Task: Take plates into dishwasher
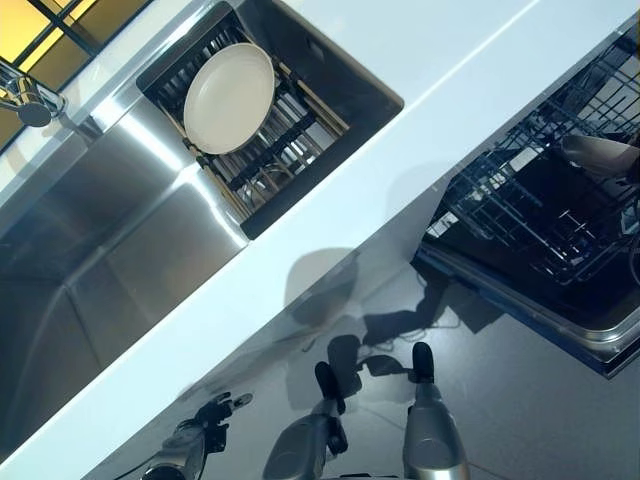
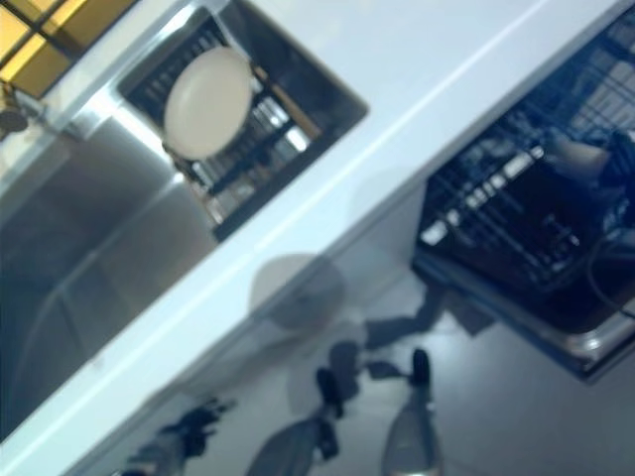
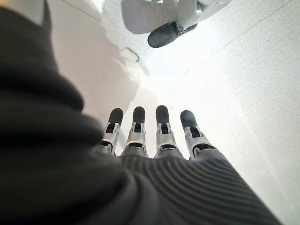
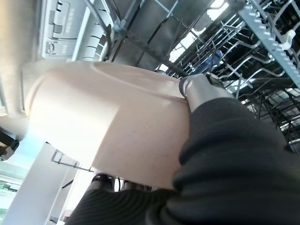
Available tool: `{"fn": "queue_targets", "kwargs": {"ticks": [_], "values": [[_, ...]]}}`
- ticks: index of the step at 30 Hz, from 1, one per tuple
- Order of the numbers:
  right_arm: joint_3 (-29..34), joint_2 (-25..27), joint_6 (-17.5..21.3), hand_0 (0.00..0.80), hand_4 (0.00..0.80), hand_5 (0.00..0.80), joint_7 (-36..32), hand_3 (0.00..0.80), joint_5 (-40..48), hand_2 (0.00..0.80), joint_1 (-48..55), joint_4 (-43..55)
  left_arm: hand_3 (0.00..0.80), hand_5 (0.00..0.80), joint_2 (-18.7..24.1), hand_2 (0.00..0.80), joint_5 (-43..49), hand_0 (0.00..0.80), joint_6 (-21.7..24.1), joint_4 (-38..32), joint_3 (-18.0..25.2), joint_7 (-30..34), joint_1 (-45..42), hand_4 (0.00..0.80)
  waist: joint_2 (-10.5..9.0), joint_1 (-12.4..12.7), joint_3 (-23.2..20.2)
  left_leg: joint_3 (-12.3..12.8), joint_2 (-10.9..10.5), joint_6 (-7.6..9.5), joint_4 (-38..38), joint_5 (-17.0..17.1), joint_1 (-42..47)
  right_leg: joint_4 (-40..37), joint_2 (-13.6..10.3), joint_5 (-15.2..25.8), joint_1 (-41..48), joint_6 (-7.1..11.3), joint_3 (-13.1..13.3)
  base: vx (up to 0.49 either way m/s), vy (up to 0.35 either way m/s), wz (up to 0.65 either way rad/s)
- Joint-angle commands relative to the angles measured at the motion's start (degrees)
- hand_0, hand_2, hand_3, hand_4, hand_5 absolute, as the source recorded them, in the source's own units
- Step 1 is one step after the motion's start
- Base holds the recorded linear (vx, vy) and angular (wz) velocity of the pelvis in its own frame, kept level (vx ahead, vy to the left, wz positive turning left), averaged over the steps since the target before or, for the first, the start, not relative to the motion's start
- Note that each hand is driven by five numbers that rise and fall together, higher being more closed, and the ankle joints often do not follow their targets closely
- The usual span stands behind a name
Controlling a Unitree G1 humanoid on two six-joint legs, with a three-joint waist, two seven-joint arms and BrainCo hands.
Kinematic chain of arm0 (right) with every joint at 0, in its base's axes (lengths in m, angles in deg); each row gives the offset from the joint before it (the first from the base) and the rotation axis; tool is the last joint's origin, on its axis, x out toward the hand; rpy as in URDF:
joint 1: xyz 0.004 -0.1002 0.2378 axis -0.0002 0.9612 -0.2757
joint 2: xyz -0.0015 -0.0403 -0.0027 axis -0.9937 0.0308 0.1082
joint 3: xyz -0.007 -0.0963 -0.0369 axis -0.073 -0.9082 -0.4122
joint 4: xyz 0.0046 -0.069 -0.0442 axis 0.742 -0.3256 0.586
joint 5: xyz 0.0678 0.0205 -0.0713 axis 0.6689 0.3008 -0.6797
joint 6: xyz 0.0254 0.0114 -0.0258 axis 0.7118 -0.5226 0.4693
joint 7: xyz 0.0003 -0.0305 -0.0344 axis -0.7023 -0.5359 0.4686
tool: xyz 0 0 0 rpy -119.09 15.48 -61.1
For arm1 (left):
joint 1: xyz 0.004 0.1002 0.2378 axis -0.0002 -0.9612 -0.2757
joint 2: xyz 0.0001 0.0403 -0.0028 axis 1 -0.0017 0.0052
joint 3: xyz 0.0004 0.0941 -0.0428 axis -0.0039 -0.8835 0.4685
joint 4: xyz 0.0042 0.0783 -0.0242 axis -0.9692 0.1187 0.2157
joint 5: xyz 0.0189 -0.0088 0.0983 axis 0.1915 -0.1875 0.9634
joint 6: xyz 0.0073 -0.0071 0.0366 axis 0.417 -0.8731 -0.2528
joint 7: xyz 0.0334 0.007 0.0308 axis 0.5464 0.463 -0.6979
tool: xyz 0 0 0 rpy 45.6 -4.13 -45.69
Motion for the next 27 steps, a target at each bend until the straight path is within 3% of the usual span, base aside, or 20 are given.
{"fn": "queue_targets", "kwargs": {"ticks": [1, 13, 18, 27], "values": [[-3.61, -0.07, -0.09, 0.800, 0.800, 0.800, 2.92, 0.800, -2.15, 0.800, -6.80, 2.60, 0.000, 0.000, 2.86, 0.000, -1.72, 0.000, 0.50, 0.90, -3.20, 0.15, 0.10, 0.000, -3.82, 1.24, -0.31, -0.13, -1.83, -1.78, 0.48, -2.52, 3.68, 5.88, 0.37, -3.15, -3.47, 0.13, 0.69, -0.032, -0.030, 0.00], [-3.11, -1.73, -4.36, 0.800, 0.800, 0.800, 5.16, 0.800, -2.18, 0.800, -6.85, 1.00, 0.000, 0.000, 3.12, 0.000, -1.69, 0.000, 1.60, 0.50, -3.52, 0.34, -0.23, 0.000, -2.13, 1.84, 1.13, -0.60, -1.97, -2.01, 0.29, -1.77, 2.52, 6.22, 0.14, -3.26, -4.40, -0.05, 0.21, -0.008, -0.006, 0.00], [0.89, -2.89, -9.03, 0.800, 0.800, 0.800, 7.00, 0.800, 5.52, 0.800, -4.91, -1.86, 0.000, 0.000, 3.37, 0.000, -1.33, 0.000, 1.25, 0.01, -3.55, 0.82, -0.04, 0.000, -2.01, 1.85, 1.11, -0.77, -2.02, -2.01, 0.23, -1.83, 2.84, 6.29, 0.07, -3.25, -4.14, 0.00, 0.17, 0.003, 0.001, 0.01], [1.94, -3.34, -9.72, 0.800, 0.800, 0.800, 6.81, 0.800, 6.35, 0.800, -3.91, -5.83, 0.000, 0.000, 2.98, 0.000, -1.39, 0.000, 1.76, 0.45, -4.16, 0.81, 0.20, 0.000, -2.29, 1.88, 0.84, -0.62, -2.06, -1.86, 0.43, -2.01, 3.26, 6.24, -0.05, -3.18, -3.62, -0.01, 0.59, 0.000, 0.003, 0.01]]}}
